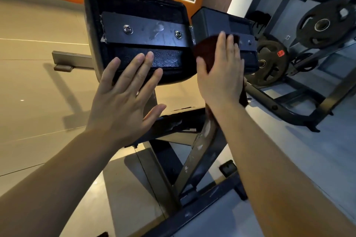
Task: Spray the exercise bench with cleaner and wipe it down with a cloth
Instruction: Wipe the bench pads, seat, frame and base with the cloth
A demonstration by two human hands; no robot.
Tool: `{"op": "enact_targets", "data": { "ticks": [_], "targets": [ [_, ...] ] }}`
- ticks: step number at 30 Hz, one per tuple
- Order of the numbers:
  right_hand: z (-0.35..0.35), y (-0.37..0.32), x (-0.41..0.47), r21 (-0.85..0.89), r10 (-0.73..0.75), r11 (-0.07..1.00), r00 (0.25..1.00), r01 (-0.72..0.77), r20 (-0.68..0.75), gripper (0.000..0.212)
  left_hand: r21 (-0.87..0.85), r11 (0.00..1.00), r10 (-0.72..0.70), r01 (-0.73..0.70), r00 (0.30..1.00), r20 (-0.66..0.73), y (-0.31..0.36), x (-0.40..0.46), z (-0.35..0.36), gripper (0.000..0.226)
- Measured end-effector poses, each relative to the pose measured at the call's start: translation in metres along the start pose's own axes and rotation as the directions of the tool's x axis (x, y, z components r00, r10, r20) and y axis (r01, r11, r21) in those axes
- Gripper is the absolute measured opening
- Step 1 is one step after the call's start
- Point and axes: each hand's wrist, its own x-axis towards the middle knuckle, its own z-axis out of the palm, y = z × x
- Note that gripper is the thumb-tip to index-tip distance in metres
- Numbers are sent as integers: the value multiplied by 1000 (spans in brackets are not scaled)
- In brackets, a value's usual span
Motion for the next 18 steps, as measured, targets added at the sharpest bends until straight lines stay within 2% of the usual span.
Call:
{"op": "enact_targets", "data": {
  "ticks": [5,10,14,18],
  "targets": [
    [2,-1,-3,-15,-17,1000,1000,18,13,70,-6,1000,-17,17,999,50,2,-1,-3,73],
    [22,21,-56,24,-30,999,989,34,-147,63,-100,993,-56,56,998,1,13,-9,-6,70],
    [43,38,-113,113,28,994,977,-4,-211,64,-144,982,128,-126,992,5,31,-29,7,63],
    [66,50,-167,161,135,981,975,-107,-176,71,-128,985,126,-119,991,54,36,-32,15,65]
  ]
}}
